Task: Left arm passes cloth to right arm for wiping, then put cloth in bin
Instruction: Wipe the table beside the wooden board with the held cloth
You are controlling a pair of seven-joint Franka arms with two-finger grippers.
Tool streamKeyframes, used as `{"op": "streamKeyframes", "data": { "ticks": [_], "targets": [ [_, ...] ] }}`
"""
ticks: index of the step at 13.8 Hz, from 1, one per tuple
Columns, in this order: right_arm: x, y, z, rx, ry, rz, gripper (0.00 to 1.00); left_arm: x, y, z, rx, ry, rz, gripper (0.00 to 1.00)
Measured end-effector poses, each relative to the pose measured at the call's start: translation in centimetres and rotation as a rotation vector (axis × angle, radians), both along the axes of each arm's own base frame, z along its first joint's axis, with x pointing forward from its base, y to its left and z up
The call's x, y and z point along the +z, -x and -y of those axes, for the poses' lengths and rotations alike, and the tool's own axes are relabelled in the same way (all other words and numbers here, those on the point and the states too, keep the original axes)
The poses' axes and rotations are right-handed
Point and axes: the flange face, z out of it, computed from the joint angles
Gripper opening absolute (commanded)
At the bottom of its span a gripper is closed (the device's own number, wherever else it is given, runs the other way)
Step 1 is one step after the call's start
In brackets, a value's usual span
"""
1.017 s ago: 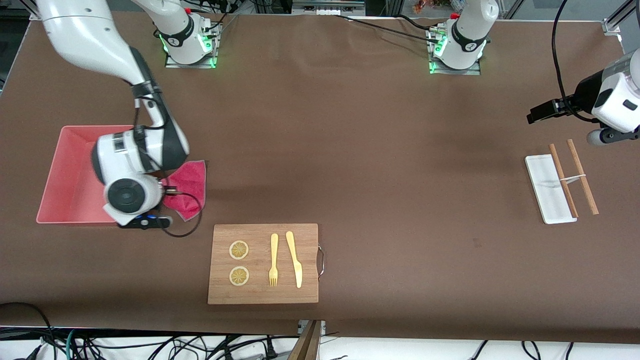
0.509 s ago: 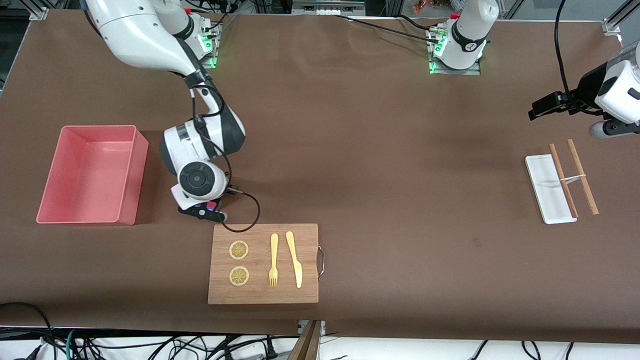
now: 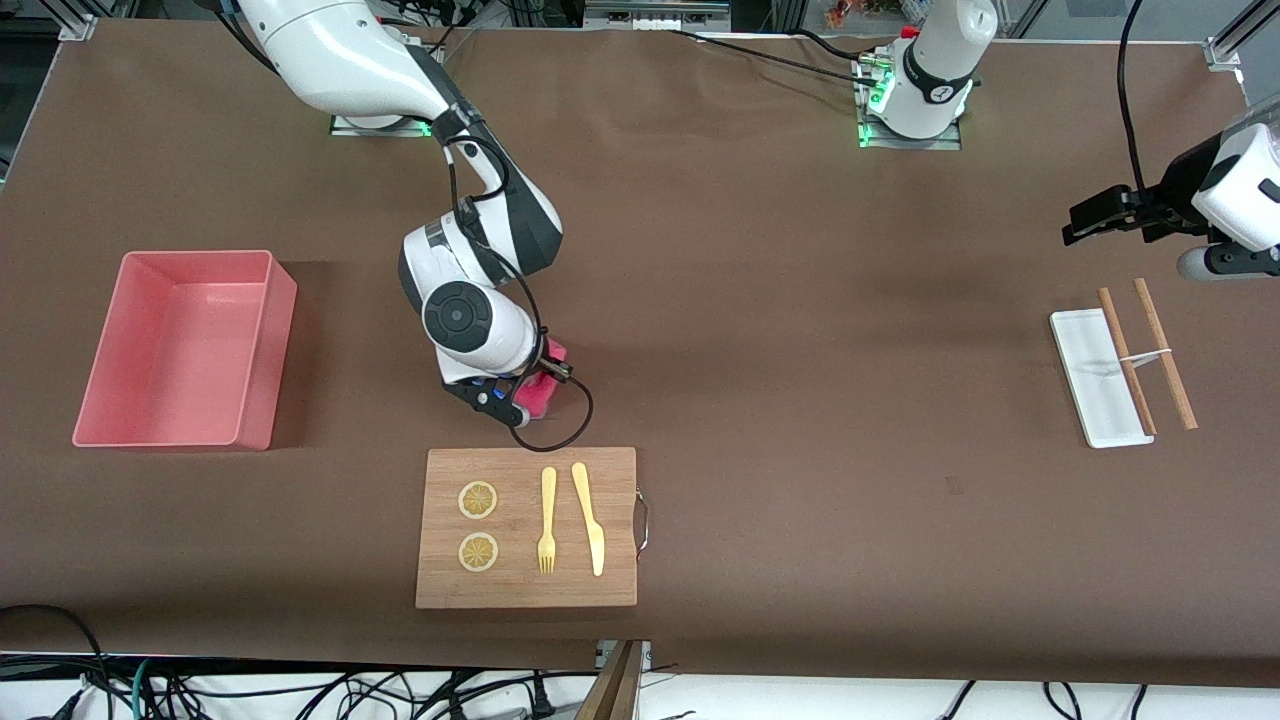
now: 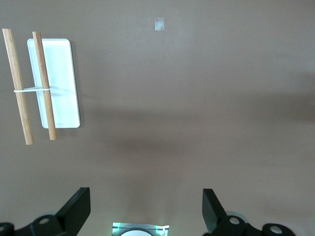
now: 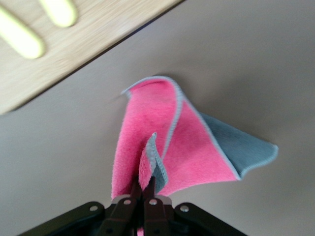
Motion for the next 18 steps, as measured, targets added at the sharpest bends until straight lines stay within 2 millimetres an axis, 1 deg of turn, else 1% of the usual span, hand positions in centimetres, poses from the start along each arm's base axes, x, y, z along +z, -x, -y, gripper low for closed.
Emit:
{"op": "streamKeyframes", "data": {
  "ticks": [1,2,3,4,5,6,8,11,13,15,16,18],
  "targets": [
    [0.7,-0.3,-0.2,-0.026,-0.036,-0.006,0.00,0.1,-0.2,-0.1,0.002,-0.001,0.003,1.00],
    [1.1,-0.7,0.0,-0.041,-0.050,-0.005,0.00,0.3,-0.3,-0.1,0.002,-0.001,0.008,1.00],
    [1.1,-1.1,0.7,-0.047,-0.050,-0.002,0.00,0.6,-0.4,0.1,0.002,-0.002,0.016,1.00],
    [0.9,-1.7,1.8,-0.041,-0.046,-0.008,0.00,1.1,-0.5,0.5,0.004,-0.004,0.026,1.00],
    [0.3,-2.2,3.6,-0.022,-0.041,-0.026,0.00,1.4,-0.5,1.0,0.000,-0.004,0.033,1.00],
    [-0.5,-2.8,5.8,0.005,-0.037,-0.054,0.00,1.6,-0.5,1.6,-0.005,-0.005,0.035,1.00],
    [-2.3,-4.0,10.9,0.054,-0.038,-0.117,0.00,1.6,-0.5,2.2,-0.010,-0.006,0.032,1.00],
    [-3.7,-5.2,18.2,0.137,-0.010,-0.171,0.00,1.5,-0.5,2.4,-0.015,-0.006,0.029,1.00],
    [-4.2,-5.7,22.1,0.208,0.023,-0.179,0.00,1.5,-0.5,3.4,-0.030,-0.005,0.030,1.00],
    [-4.4,-6.2,25.5,0.277,0.047,-0.175,0.00,1.6,-0.5,3.4,-0.030,-0.005,0.030,1.00],
    [-4.5,-6.5,27.1,0.307,0.056,-0.173,0.00,1.5,-0.5,3.2,-0.026,-0.005,0.030,1.00],
    [-4.5,-6.6,29.5,0.365,0.076,-0.181,0.00,1.5,-0.5,3.2,-0.025,-0.005,0.029,1.00]
  ]
}}
